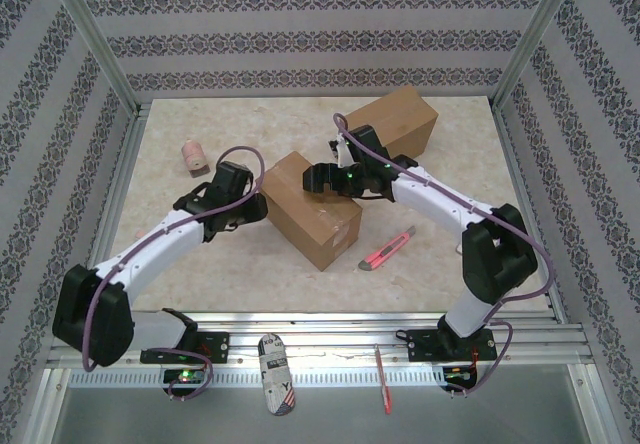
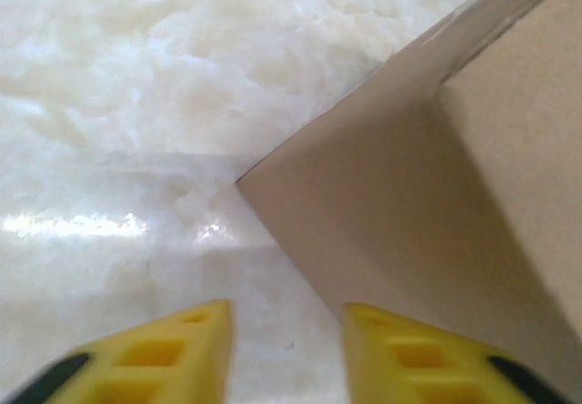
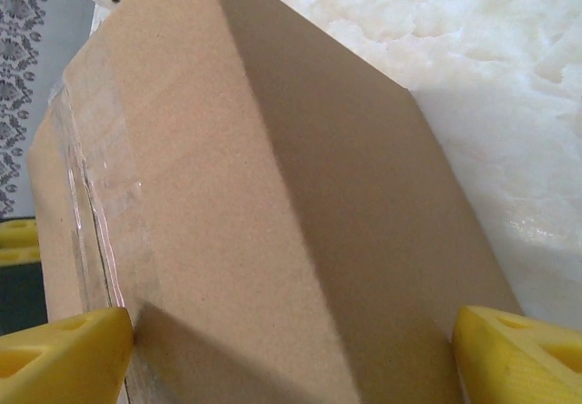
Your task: Unpack the express box
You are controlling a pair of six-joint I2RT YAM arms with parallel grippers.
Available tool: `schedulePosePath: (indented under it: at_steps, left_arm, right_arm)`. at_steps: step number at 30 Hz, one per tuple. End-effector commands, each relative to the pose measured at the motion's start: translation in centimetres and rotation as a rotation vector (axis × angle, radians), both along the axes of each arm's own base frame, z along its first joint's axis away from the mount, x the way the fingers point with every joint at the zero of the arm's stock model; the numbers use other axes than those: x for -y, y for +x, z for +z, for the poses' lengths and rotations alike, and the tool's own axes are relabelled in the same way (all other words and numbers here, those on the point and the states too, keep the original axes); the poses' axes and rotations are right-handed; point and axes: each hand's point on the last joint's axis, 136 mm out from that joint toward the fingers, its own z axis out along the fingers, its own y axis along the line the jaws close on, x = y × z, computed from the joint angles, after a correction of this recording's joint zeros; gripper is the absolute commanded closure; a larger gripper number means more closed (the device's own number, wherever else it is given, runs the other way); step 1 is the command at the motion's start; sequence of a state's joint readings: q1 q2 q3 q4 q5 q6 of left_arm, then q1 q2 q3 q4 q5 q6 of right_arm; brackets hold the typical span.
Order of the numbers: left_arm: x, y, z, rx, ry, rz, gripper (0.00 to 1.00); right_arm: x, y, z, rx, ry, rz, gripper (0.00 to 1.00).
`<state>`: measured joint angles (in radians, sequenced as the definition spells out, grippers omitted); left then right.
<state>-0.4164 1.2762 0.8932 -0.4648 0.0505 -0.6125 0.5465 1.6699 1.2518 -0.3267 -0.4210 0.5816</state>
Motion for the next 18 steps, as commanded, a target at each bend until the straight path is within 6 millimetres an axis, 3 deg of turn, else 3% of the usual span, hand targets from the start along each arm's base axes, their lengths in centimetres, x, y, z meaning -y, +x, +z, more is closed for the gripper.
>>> schedulePosePath:
  at_steps: [1, 6, 10, 14, 18]
  left_arm:
    - [-1.3, -1.8, 1.7, -0.012, -0.012, 0.042, 0.50]
    - [0.8, -2.8, 4.3, 0.034, -0.173, -0.022, 0.33]
    - [3.4, -2.2, 6.2, 0.072, -0.320, -0.082, 0.27]
    - [5.2, -0.7, 6.5, 0.076, -0.407, -0.095, 0.23]
    - [5.6, 0.6, 5.6, 0.058, -0.415, -0.071, 0.21]
  right_arm:
    - [0.4, 0.1, 1.1, 0.025, 0.007, -0.066, 0.10]
    - [0.6, 0.1, 1.2, 0.030, 0.005, -0.076, 0.10]
    - [0.5, 0.0, 1.0, 0.027, 0.010, -0.075, 0.10]
    - [0.4, -0.1, 0.7, 0.021, 0.015, -0.073, 0.10]
    - [0.3, -0.1, 0.3, 0.012, 0.020, -0.070, 0.11]
